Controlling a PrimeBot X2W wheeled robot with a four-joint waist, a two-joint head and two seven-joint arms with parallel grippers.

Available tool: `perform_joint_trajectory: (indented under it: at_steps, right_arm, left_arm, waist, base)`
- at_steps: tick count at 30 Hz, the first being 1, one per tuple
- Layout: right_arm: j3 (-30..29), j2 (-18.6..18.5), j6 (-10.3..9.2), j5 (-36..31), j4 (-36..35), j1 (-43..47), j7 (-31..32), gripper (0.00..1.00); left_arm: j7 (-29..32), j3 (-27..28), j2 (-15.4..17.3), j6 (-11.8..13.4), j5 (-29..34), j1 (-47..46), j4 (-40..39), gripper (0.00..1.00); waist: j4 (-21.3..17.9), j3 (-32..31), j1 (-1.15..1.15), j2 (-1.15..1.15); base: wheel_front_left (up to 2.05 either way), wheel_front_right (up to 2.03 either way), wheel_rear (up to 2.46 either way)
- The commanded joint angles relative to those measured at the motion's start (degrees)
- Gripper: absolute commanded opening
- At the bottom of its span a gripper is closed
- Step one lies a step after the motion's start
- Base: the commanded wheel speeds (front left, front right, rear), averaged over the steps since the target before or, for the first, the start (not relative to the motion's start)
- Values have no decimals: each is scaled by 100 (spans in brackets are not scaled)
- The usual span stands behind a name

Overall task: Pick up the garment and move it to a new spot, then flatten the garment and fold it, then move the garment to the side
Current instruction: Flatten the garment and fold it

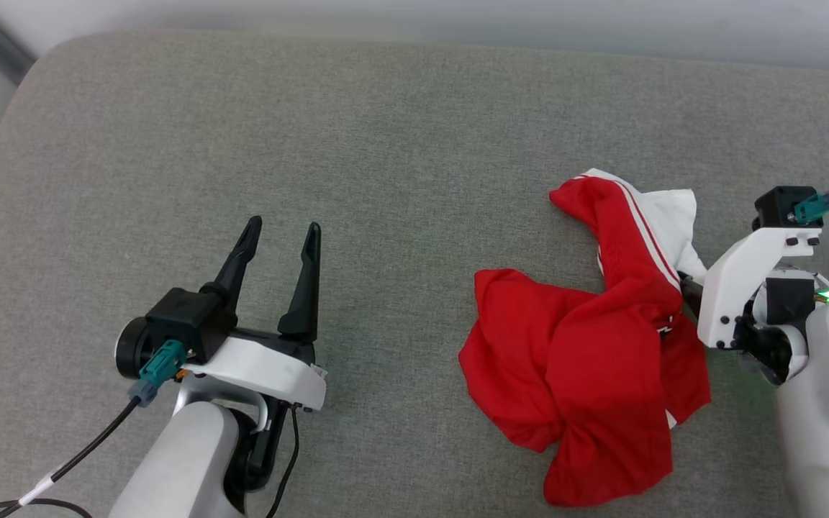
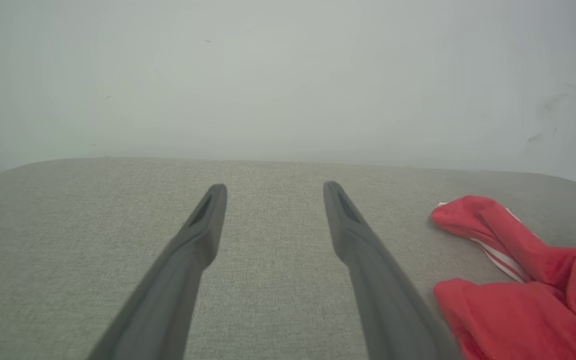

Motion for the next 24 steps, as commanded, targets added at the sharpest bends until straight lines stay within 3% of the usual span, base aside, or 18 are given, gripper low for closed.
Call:
perform_joint_trajectory:
  at_steps: [1,2,3,4,5,6,7,15,19,24]
  right_arm:
    - [39,59,-11,36,373,233,240,100]
    - [39,59,-11,36,373,233,240,100]
    - [62,87,-10,68,449,234,284,79]
    - [101,101,-9,109,493,223,318,40]
    - [216,106,-7,201,449,161,184,7]
    - [216,106,-7,201,449,161,184,7]
    - [284,110,-6,263,389,108,119,0]
    - [576,-235,-8,371,-962,138,-439,0]
    - [208,-384,-8,107,-2167,704,-398,0]
    - [-454,-150,-7,-179,-3528,2108,4,0]
  left_arm:
    - [-40,42,-62,-53,61,-59,31,100]
    - [-40,42,-62,-53,61,-59,31,100]
    - [-40,65,-91,-64,98,-52,38,100]
    - [-41,90,-112,-100,118,-38,54,100]
    - [-40,143,-153,-144,157,6,99,100]
    - [-40,143,-153,-144,157,6,99,100]
    - [-41,172,-173,-166,185,40,122,100]
    - [-29,345,-267,-268,297,311,273,100]
    - [-29,414,-285,-282,338,469,301,100]
    - [-29,451,-304,-279,353,671,325,100]
  waist:
    - [29,17,0,0]
    - [29,17,0,0]
    - [32,15,0,0]
    - [33,13,0,0]
    - [10,-14,0,0]
    - [10,-14,0,0]
    - [-12,-43,0,0]
    - [-250,-487,0,0]
    - [-369,-718,0,0]
    - [-477,-942,0,0]
  base:
    - [0,0,0]
    - [0,0,0]
    - [0,0,0]
    - [0,0,0]
    - [0,0,0]
    - [0,0,0]
    - [0,0,0]
    - [0,0,0]
    - [0,0,0]
    - [0,0,0]
